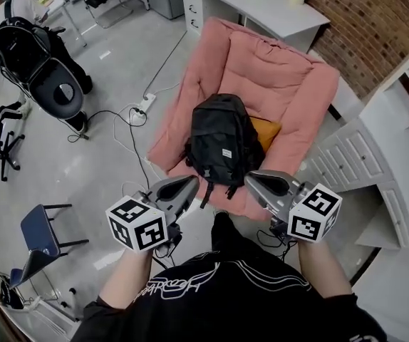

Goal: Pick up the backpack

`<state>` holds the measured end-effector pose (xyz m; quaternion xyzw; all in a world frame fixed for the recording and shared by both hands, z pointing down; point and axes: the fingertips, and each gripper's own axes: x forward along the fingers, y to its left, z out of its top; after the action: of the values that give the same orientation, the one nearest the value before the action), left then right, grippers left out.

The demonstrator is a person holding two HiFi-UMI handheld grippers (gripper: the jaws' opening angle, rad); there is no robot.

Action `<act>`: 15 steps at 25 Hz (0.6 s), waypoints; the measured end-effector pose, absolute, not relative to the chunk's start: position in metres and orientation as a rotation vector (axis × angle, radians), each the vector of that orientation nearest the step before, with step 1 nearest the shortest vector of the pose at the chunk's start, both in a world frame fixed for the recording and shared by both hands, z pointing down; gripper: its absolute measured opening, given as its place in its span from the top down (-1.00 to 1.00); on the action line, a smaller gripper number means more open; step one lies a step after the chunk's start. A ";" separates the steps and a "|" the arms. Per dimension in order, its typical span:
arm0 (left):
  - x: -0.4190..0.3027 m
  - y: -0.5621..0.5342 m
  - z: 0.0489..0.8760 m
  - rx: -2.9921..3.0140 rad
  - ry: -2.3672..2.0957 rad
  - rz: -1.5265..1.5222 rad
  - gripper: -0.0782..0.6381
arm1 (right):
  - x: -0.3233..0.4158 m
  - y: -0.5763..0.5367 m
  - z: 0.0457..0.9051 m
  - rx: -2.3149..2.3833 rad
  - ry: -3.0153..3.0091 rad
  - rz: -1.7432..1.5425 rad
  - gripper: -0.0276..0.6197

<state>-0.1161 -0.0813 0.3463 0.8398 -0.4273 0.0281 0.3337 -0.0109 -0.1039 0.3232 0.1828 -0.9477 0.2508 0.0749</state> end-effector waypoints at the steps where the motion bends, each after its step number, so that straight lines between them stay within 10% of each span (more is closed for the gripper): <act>1: -0.117 -0.089 0.350 2.185 -1.116 0.077 0.78 | -0.011 -0.112 0.326 0.549 -2.837 0.756 0.90; 15: -0.150 -0.172 0.424 2.030 -1.152 0.152 0.77 | -0.009 -0.200 0.390 0.601 -2.711 0.886 0.90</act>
<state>-0.1501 -0.1718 0.4242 0.7990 -0.4532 0.0596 0.3906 -0.0090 -0.1996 0.3903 0.2048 -0.9242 0.3019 0.1131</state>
